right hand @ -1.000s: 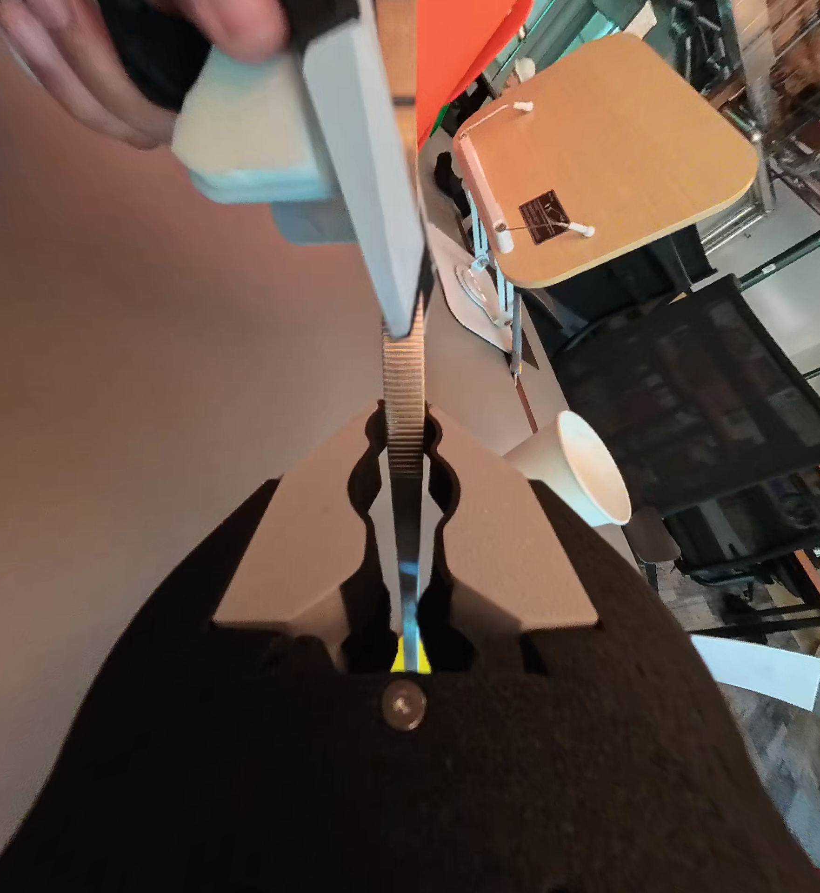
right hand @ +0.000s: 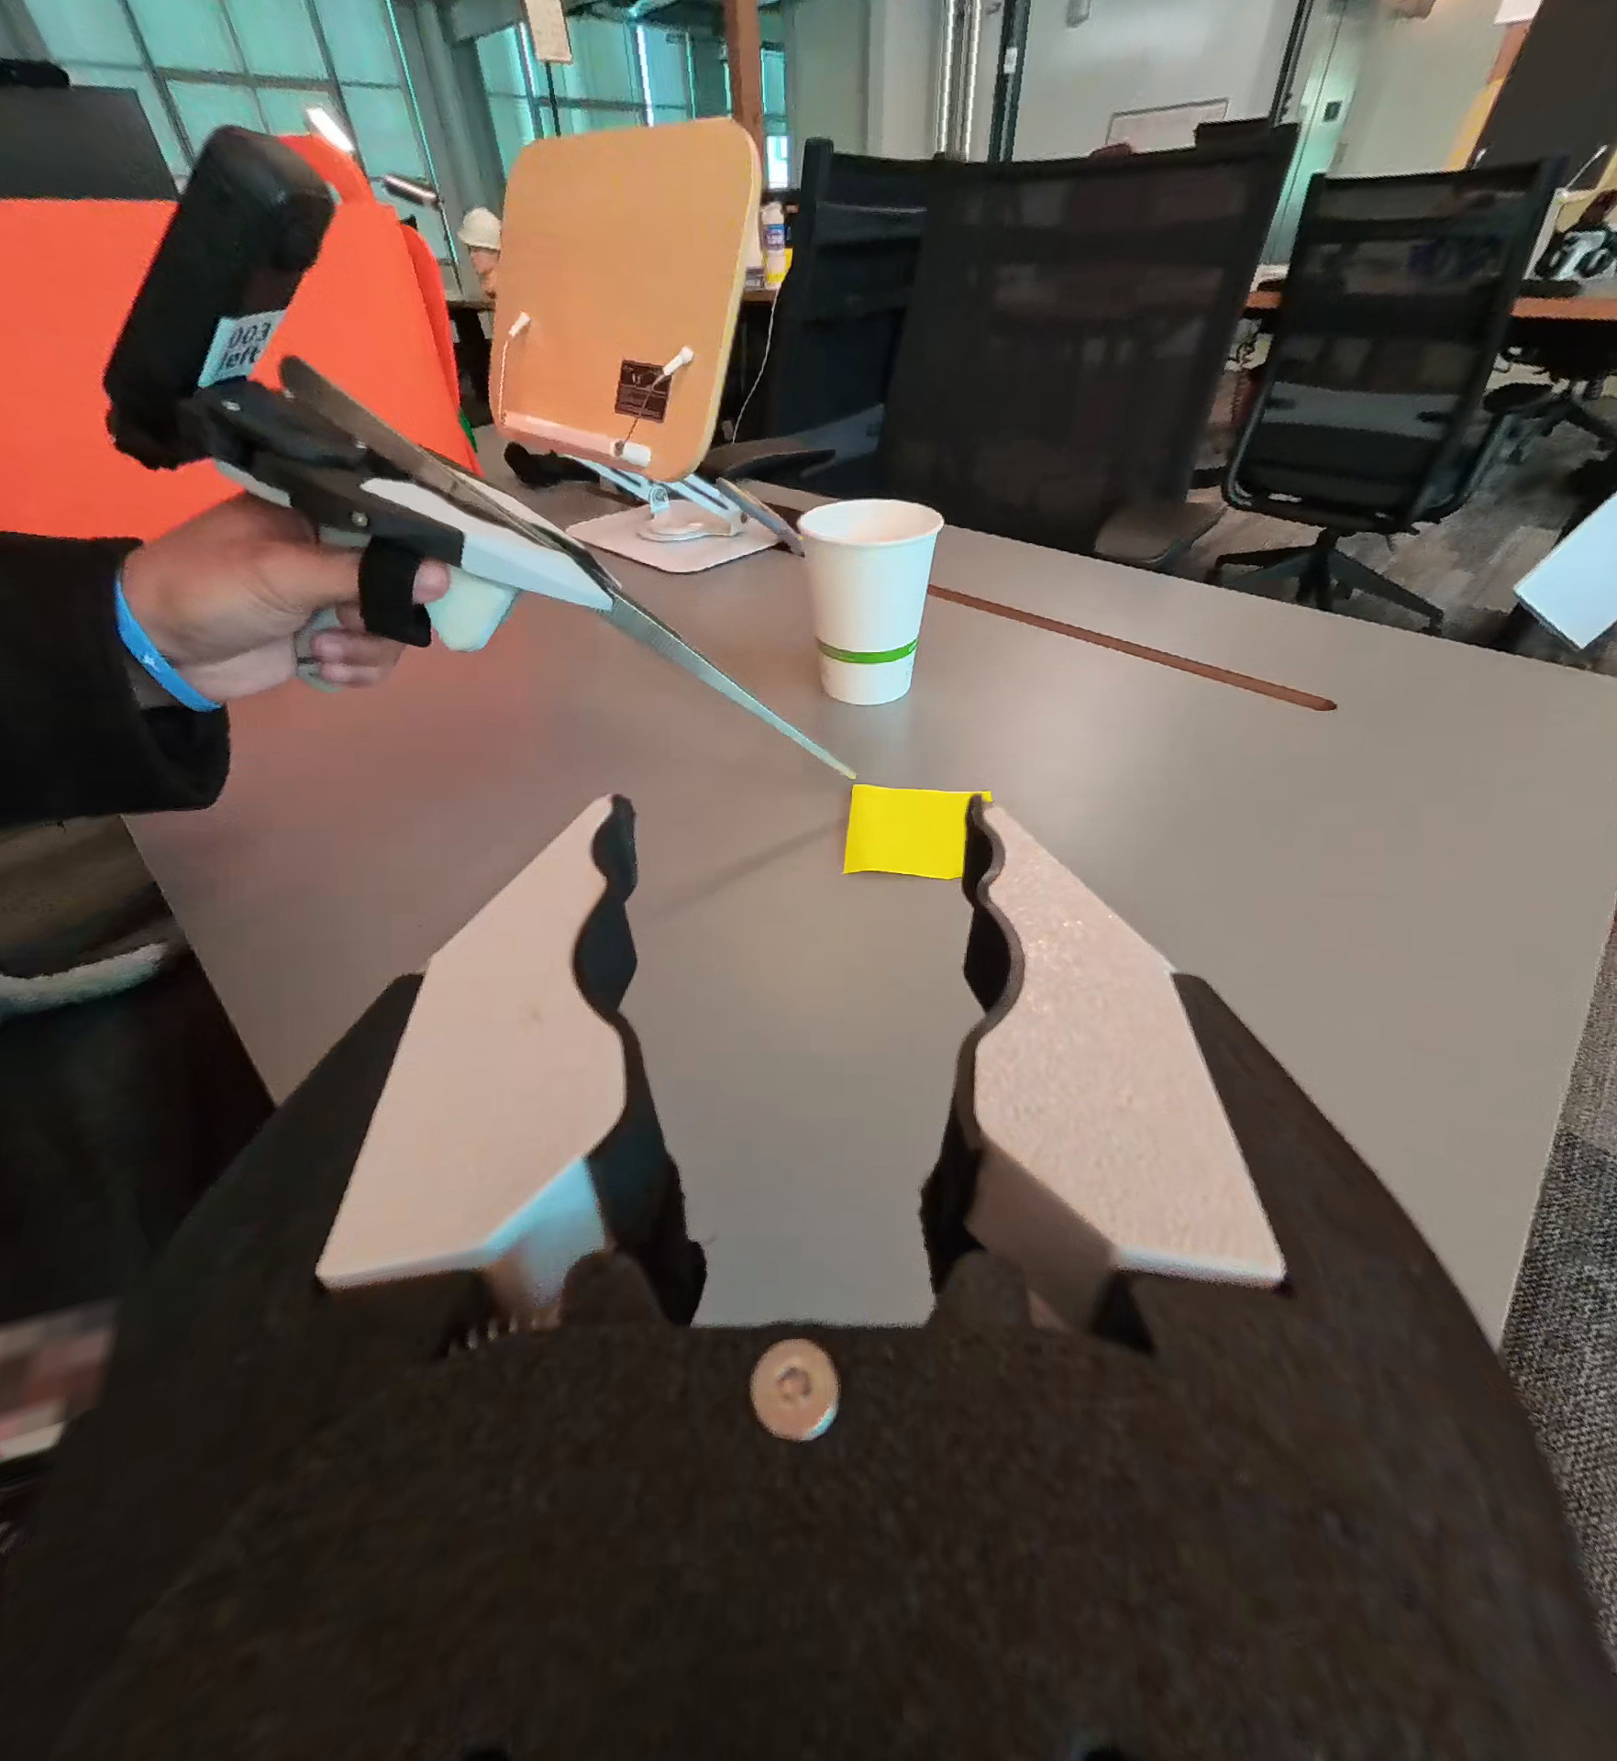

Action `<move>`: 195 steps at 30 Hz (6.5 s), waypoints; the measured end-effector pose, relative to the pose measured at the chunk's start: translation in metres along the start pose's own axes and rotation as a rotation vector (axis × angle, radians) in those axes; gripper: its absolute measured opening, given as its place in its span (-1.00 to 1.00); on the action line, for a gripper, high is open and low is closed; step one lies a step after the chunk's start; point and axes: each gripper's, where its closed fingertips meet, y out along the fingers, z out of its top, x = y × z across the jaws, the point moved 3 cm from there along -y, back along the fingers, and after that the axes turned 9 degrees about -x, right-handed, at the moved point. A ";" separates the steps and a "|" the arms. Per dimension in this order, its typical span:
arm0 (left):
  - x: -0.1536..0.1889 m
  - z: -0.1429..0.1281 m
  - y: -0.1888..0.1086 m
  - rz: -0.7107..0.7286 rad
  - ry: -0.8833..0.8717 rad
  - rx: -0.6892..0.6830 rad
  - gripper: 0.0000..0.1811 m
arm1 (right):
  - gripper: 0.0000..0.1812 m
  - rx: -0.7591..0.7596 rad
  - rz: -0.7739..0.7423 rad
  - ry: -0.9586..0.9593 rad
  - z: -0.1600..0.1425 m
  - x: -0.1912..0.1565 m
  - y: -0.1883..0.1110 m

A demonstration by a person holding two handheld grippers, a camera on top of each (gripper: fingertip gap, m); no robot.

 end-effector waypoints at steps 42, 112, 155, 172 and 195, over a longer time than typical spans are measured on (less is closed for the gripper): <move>0.081 0.021 0.063 0.043 0.182 -0.005 -0.79 | -0.31 -0.029 0.035 -0.097 -0.003 -0.008 0.002; -0.084 0.099 -0.028 0.267 -0.040 0.115 -0.88 | -0.35 -0.044 0.035 -0.101 -0.006 -0.006 0.004; 0.111 -0.009 -0.088 0.045 0.086 0.184 -0.81 | -0.38 0.006 0.362 -0.038 0.011 -0.067 0.002; 0.177 0.015 -0.110 0.010 0.311 0.471 -0.81 | -0.30 0.030 0.757 0.718 0.040 -0.116 0.047; 0.060 -0.051 -0.079 0.219 -0.013 -0.017 -0.40 | -0.90 -0.030 0.619 0.972 0.038 0.004 0.131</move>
